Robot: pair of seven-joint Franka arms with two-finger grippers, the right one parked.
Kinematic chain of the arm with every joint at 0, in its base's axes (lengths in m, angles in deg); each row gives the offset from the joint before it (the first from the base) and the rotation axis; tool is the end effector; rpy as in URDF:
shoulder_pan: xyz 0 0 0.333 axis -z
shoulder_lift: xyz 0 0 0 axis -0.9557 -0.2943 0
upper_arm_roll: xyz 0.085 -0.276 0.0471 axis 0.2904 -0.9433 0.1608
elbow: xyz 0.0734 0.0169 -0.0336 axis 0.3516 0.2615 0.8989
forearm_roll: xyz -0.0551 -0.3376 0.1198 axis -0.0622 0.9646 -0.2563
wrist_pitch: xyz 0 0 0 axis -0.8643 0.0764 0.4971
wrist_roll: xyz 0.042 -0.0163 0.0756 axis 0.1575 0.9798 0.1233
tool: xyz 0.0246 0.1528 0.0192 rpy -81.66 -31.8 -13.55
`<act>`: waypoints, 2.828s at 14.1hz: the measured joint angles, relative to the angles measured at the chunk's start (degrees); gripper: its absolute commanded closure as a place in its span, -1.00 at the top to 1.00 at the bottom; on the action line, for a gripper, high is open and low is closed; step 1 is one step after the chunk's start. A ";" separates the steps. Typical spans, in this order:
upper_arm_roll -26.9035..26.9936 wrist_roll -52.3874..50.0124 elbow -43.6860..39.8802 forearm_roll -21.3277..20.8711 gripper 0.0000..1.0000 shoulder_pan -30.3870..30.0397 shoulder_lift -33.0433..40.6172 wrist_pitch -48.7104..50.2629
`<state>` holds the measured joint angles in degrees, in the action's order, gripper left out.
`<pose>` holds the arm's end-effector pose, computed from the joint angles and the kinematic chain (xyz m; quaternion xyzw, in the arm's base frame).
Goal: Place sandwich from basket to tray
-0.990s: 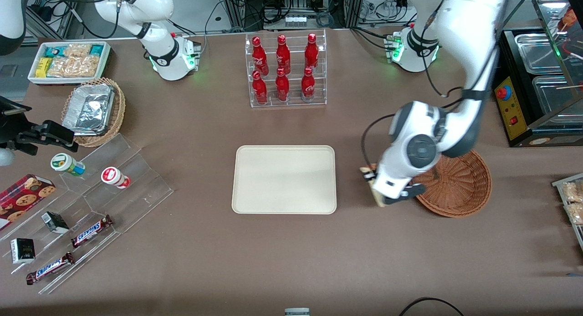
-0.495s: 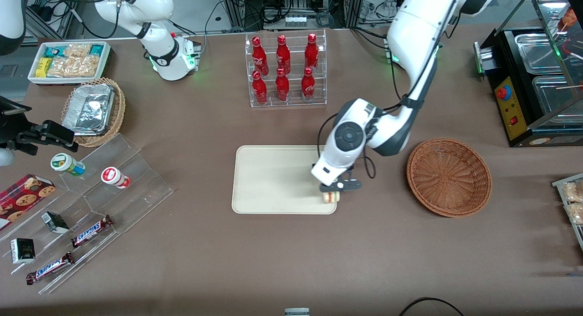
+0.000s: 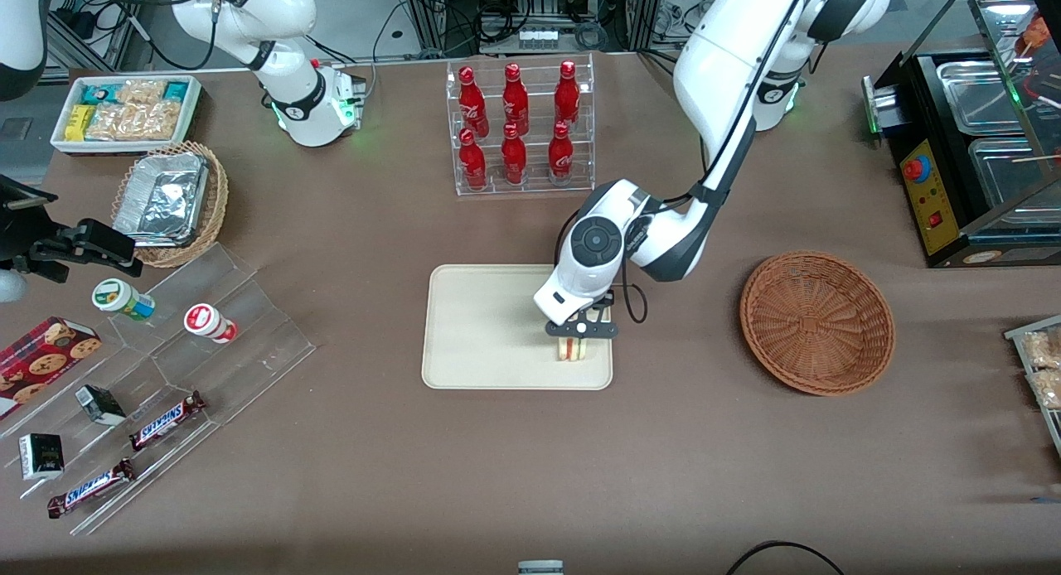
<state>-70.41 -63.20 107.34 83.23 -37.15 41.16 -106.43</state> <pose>0.4959 -0.4224 0.1717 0.9988 -0.0207 -0.0322 0.0302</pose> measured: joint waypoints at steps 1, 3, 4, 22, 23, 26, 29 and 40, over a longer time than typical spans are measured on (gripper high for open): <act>0.01 0.07 -0.58 0.00 -0.44 0.00 -0.41 0.00; 0.01 0.15 -1.03 0.00 -0.40 0.01 -0.58 0.00; 0.01 0.24 -1.11 0.00 -0.22 0.03 -0.59 0.00; 13.39 0.57 -4.41 -0.15 1.00 -2.53 18.56 24.32; 14.13 2.37 -4.35 -0.19 1.00 -4.29 20.28 25.75; 14.71 13.27 -4.05 -0.26 1.00 -11.27 24.64 31.49; 14.92 21.50 -3.43 -0.24 1.00 -18.38 28.89 35.32; 6.01 28.48 -2.80 -1.05 1.00 -31.91 40.96 43.42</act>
<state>-64.39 -34.72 104.54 82.18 -69.06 82.12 -63.01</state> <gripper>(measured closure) 0.000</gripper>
